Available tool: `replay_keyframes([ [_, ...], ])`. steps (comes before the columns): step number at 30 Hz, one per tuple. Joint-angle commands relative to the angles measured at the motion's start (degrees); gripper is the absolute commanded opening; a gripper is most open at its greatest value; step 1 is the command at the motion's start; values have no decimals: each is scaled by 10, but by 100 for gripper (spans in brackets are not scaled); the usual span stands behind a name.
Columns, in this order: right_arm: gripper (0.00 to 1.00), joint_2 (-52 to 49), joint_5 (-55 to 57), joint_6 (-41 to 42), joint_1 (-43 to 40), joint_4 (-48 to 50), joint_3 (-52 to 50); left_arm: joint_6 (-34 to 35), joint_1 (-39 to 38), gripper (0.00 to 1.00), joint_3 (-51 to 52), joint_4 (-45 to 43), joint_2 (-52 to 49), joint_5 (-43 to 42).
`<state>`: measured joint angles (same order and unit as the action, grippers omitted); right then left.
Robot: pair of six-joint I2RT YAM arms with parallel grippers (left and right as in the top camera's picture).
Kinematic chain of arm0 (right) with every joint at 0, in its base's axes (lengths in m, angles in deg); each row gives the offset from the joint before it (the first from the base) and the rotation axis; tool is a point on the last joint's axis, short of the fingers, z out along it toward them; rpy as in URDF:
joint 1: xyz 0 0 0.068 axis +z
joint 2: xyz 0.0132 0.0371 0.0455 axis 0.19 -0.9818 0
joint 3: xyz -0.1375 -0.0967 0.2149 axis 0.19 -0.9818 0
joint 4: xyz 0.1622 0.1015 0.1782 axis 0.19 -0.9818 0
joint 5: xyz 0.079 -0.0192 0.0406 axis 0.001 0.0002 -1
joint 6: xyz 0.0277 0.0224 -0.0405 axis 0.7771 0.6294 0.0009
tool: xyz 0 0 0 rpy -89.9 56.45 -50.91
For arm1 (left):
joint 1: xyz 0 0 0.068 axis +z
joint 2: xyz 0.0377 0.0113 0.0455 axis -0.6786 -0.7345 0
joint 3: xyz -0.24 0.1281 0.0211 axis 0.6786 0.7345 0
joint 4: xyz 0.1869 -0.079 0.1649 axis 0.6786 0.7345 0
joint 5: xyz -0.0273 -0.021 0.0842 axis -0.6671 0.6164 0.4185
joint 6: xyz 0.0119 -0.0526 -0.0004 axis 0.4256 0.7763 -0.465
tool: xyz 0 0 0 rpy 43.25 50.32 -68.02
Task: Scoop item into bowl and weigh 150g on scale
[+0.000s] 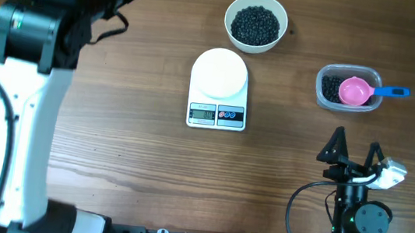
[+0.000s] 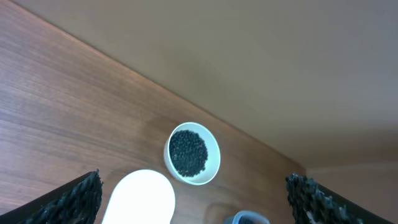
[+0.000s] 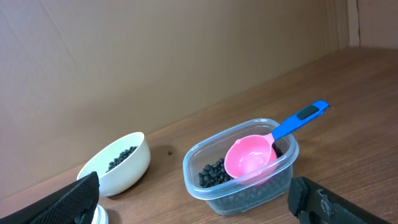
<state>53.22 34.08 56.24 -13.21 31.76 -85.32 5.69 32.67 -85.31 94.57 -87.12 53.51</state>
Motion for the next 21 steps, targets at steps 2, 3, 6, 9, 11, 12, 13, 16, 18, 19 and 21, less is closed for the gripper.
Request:
replay_keyframes([
  [2, 100, 4, -5, 4, 4, 2, 0, 19, -7, 99, -10, -7, -140, -13],
  [3, 100, 4, -5, 4, 4, 2, 0, -10, -14, 100, -10, -33, -177, -13],
  [6, 100, 4, -5, 4, 4, 2, 0, -59, -28, 100, -10, -109, -247, -9],
  [9, 100, 4, -5, 4, 4, 2, 0, -108, -48, 96, -10, -155, -302, -9],
  [11, 100, 4, -5, 4, 4, 2, 0, -158, -66, 86, -10, -170, -325, -7],
  [12, 100, 4, -5, 4, 4, 2, 0, -165, -74, 83, -10, -176, -338, 2],
  [13, 100, 4, -5, 4, 4, 2, 0, -165, -81, 83, -10, -180, -351, 4],
  [16, 100, 4, -5, 4, 4, 2, 0, -165, -101, 82, -10, -197, -396, 4],
  [18, 100, 4, -5, 4, 4, 2, 0, -167, -120, 80, -10, -213, -416, 4],
  [19, 100, 4, -5, 4, 4, 2, 0, -170, -127, 80, -10, -220, -423, 4],
  [21, 100, 4, -5, 4, 4, 2, 0, -171, -137, 79, -10, -224, -439, 6],
])
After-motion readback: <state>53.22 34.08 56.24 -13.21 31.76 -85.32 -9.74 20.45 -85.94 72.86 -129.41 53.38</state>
